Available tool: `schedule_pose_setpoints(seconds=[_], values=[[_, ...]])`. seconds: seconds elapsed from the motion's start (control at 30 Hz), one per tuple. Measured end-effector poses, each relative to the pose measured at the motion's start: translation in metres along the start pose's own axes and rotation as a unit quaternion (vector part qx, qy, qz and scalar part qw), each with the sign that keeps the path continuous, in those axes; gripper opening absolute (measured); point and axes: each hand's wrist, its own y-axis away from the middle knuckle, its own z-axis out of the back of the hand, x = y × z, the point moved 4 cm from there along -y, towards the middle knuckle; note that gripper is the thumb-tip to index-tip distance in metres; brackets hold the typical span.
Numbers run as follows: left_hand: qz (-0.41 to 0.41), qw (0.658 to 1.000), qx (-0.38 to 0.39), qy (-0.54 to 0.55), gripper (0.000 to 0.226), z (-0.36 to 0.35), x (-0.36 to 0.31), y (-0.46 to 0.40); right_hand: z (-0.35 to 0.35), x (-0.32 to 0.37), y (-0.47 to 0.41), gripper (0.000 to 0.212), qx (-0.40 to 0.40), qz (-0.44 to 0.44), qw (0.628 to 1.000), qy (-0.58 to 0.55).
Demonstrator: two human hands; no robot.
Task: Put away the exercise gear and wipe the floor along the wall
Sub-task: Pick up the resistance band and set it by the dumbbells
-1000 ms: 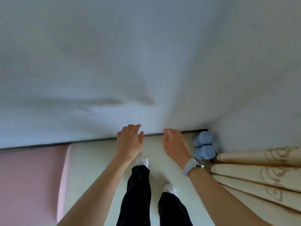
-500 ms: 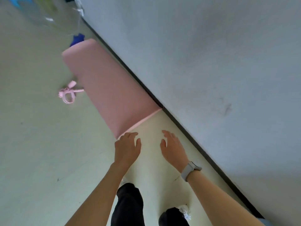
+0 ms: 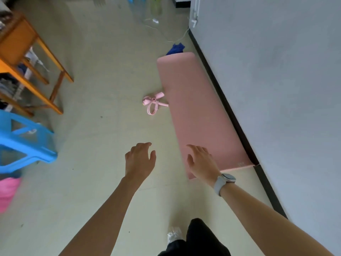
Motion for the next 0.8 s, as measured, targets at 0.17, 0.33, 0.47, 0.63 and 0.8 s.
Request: schedule_pose_setpoints(seconds=[0.17,0.33,0.47,0.63,0.8], values=[[0.023,1.000,-0.005,0.011,0.041,0.023,0.047,-0.085,0.007,0.049,-0.109,0.045,0.008,0.043,0.998,0.043],[0.040,0.999,0.010,0.005,0.042,0.044,0.085,-0.213,0.011,0.088,-0.252,0.045,0.013,0.054,0.997,0.050],[0.059,0.998,0.012,0.005,0.042,0.112,0.094,-0.326,0.059,0.137,-0.361,0.045,0.036,0.047,0.997,0.047],[0.064,0.997,0.032,0.028,0.042,0.148,0.111,-0.454,0.078,0.177,-0.484,0.044,0.062,0.036,0.996,0.051],[0.036,0.997,0.071,0.006,0.042,0.188,0.134,-0.557,0.104,0.219,-0.582,0.043,0.084,-0.007,0.996,0.043]])
